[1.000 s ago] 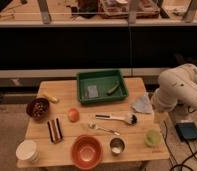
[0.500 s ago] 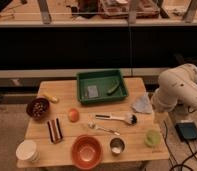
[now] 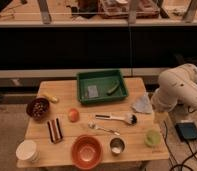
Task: Place fork in paper cup
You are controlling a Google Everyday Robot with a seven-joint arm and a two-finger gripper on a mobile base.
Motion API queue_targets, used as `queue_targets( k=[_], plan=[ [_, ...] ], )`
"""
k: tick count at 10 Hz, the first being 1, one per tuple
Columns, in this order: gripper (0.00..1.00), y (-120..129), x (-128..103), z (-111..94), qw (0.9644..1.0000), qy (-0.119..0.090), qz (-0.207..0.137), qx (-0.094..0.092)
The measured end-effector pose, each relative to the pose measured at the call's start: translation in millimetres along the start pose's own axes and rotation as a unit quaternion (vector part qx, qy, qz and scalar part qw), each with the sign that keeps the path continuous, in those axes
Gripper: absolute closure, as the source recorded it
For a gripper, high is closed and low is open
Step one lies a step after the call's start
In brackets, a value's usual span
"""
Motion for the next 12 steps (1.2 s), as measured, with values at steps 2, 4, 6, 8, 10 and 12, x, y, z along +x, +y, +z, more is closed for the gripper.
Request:
queue_targets(
  k=[2, 4, 6, 8, 10, 12],
  plan=[
    [0.35, -0.1, 0.0, -0.1, 1.0, 0.0, 0.0, 0.0],
    [0.35, 1.5, -10.1, -2.4, 0.9995, -0.022, -0.023, -0.002],
    [0.35, 7.0, -34.0, -6.8, 0.9968, -0.06, -0.052, -0.008],
    [0.35, 16.1, -80.3, -9.5, 0.9914, -0.095, -0.088, -0.018],
    [0.35, 17.1, -82.3, -9.7, 0.9914, -0.095, -0.088, -0.019],
    [0.35, 16.7, -83.1, -9.8, 0.9913, -0.095, -0.089, -0.018]
  ],
)
